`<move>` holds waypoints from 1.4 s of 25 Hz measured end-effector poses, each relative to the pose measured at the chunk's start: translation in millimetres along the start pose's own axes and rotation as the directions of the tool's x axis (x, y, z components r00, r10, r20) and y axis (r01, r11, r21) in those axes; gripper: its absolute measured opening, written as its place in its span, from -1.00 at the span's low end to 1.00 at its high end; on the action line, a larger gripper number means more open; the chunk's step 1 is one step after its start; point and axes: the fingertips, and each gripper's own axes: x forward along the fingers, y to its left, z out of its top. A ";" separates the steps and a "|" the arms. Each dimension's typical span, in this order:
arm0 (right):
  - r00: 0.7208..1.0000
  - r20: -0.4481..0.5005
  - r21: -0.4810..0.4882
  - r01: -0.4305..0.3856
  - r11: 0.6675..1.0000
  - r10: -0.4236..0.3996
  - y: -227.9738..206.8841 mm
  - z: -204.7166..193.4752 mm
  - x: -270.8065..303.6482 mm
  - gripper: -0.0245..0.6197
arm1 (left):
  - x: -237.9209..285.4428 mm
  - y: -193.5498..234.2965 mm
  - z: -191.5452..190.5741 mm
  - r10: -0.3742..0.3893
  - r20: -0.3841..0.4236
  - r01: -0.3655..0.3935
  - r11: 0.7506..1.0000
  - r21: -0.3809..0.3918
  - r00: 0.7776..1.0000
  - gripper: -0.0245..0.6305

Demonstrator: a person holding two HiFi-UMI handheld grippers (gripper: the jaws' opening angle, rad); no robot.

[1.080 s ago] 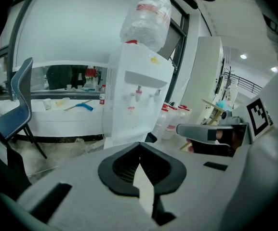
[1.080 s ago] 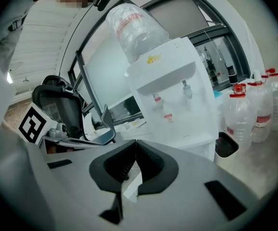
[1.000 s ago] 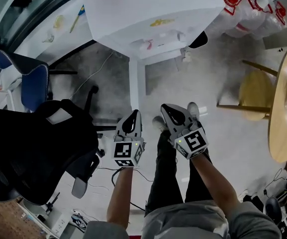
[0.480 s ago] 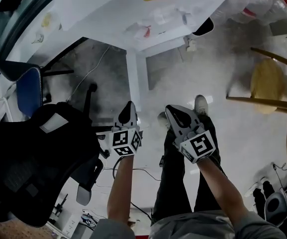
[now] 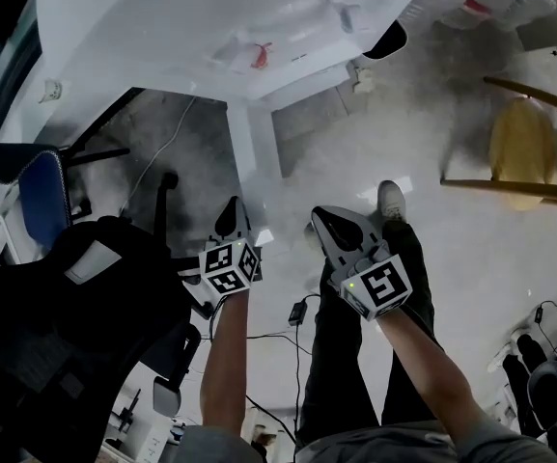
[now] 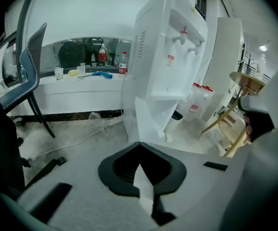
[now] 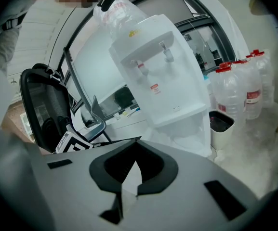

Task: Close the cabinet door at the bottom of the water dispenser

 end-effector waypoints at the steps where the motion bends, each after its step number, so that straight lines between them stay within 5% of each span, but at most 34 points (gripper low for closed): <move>1: 1.000 0.010 0.002 0.002 1.000 -0.002 -0.5 -0.8 1.0 -0.90 | 3.9 2.4 -3.1 0.000 -0.011 0.000 1.000 0.003 1.000 -0.90; 13: 0.999 -0.025 0.004 0.025 1.000 -0.025 -12.4 -11.5 -3.2 -0.90 | 25.4 11.0 -24.4 -0.034 -0.120 0.024 0.996 -0.084 0.992 -0.91; 20: 0.999 -0.042 -0.015 0.023 1.000 -0.023 -18.7 -6.2 -6.8 -0.90 | 34.9 -14.0 -30.3 -0.090 -0.172 0.056 0.979 -0.195 0.981 -0.91; 31: 0.998 -0.007 -0.007 0.056 0.998 -0.056 -54.4 8.5 -20.1 -0.90 | 54.0 -66.4 -25.9 -0.112 -0.191 0.067 0.971 -0.230 0.975 -0.91; 35: 0.998 0.008 -0.002 0.067 0.998 -0.067 -67.5 14.8 -24.2 -0.90 | 61.8 -86.1 -22.1 -0.124 -0.193 0.062 0.952 -0.299 0.973 -0.91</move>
